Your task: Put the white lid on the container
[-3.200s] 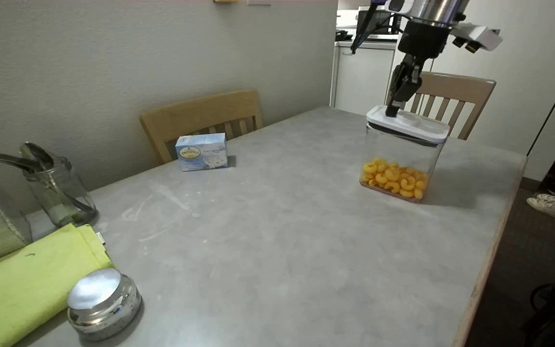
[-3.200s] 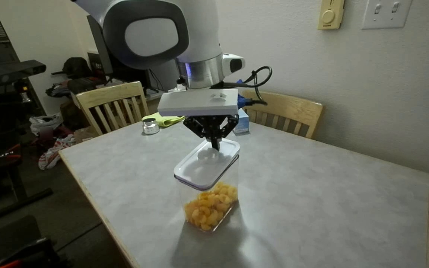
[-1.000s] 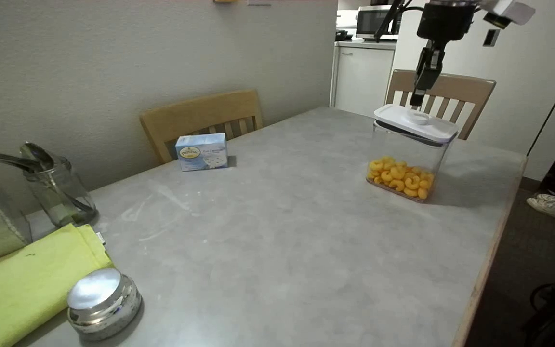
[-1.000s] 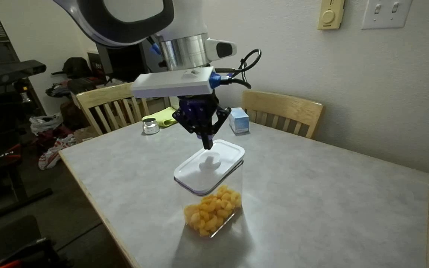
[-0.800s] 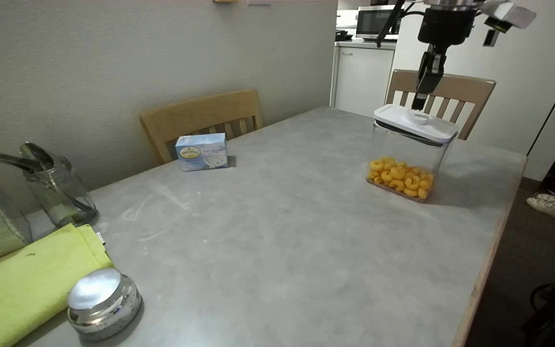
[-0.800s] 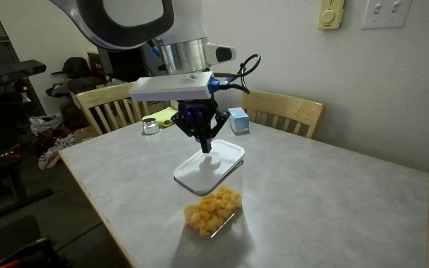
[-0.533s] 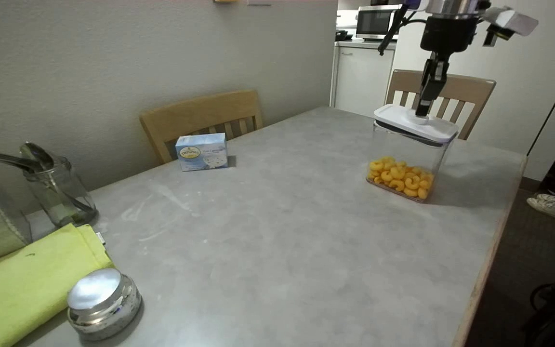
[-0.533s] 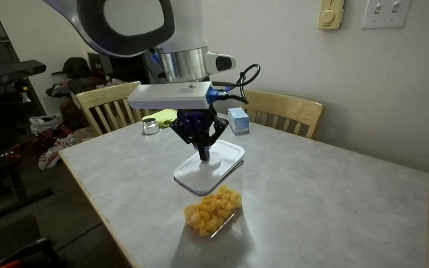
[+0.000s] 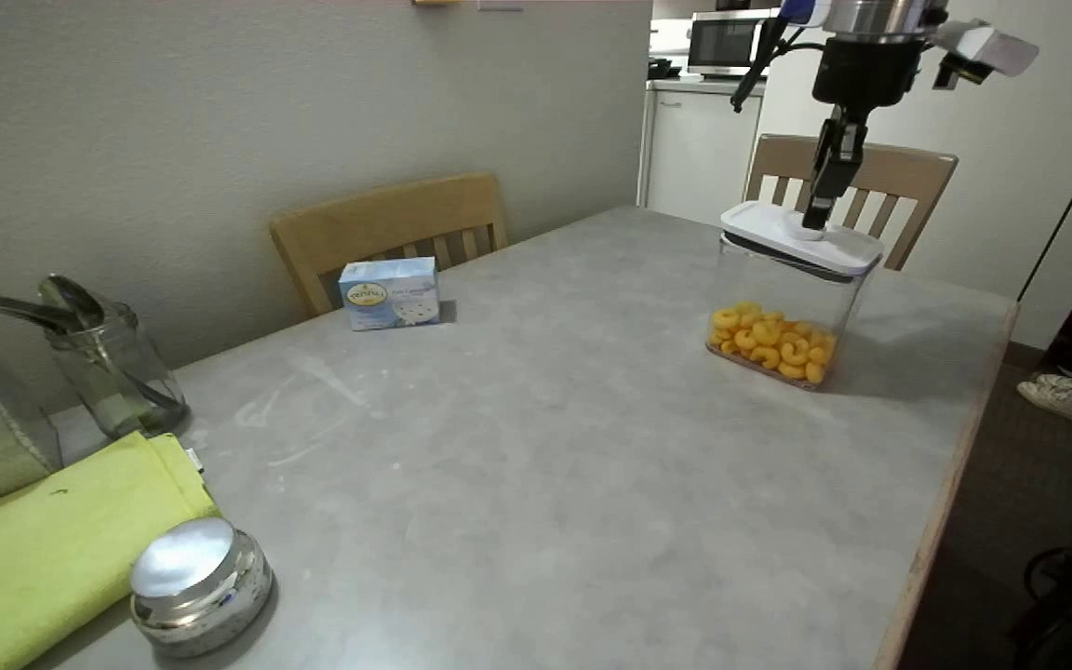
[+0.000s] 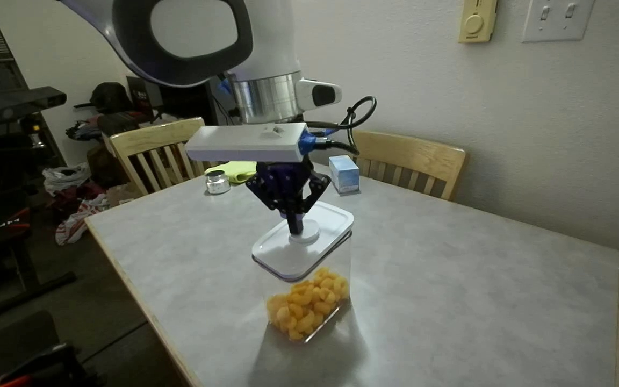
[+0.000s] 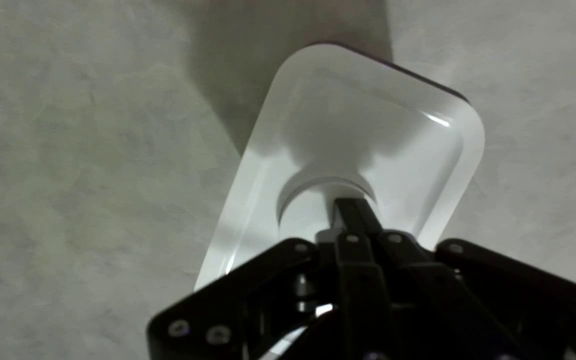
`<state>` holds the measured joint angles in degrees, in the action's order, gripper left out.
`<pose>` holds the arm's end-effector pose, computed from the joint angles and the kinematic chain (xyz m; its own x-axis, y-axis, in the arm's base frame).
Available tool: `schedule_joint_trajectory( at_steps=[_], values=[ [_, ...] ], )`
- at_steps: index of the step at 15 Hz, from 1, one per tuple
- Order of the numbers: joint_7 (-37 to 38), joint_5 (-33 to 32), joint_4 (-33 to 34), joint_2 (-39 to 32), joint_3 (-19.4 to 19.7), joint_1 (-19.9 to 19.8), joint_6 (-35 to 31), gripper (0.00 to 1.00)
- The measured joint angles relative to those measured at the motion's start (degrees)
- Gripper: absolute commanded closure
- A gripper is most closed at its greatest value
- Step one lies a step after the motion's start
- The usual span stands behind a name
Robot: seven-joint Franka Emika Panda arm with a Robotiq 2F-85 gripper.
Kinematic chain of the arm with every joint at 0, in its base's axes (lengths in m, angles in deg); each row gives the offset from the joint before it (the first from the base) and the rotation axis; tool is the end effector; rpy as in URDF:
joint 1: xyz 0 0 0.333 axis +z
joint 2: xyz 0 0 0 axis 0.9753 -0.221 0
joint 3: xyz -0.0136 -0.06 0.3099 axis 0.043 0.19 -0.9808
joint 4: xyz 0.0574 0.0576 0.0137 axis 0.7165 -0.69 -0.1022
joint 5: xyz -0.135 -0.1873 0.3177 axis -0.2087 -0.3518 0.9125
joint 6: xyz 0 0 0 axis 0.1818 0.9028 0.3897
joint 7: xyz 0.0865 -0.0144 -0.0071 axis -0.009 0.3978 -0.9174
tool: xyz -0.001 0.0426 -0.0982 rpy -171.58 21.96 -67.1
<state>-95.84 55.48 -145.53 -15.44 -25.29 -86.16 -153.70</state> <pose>0.5104 -0.1394 0.3253 0.9119 0.4077 0.0475 0.4032 -0.9114 0.0826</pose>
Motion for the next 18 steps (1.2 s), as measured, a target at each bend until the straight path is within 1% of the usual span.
schedule_joint_trajectory(
  at_steps=[6,11,14,18],
  values=[
    [-3.3,4.4,0.2,-1.6,0.0,-0.2,-5.2,1.0],
    [-4.9,7.0,0.7,-2.5,0.0,-0.5,-6.1,1.0],
    [-4.0,6.0,1.5,-4.1,0.2,-0.7,-6.0,1.0],
    [-1.0,1.5,3.9,-5.8,1.4,-0.7,-4.5,1.0]
  ],
)
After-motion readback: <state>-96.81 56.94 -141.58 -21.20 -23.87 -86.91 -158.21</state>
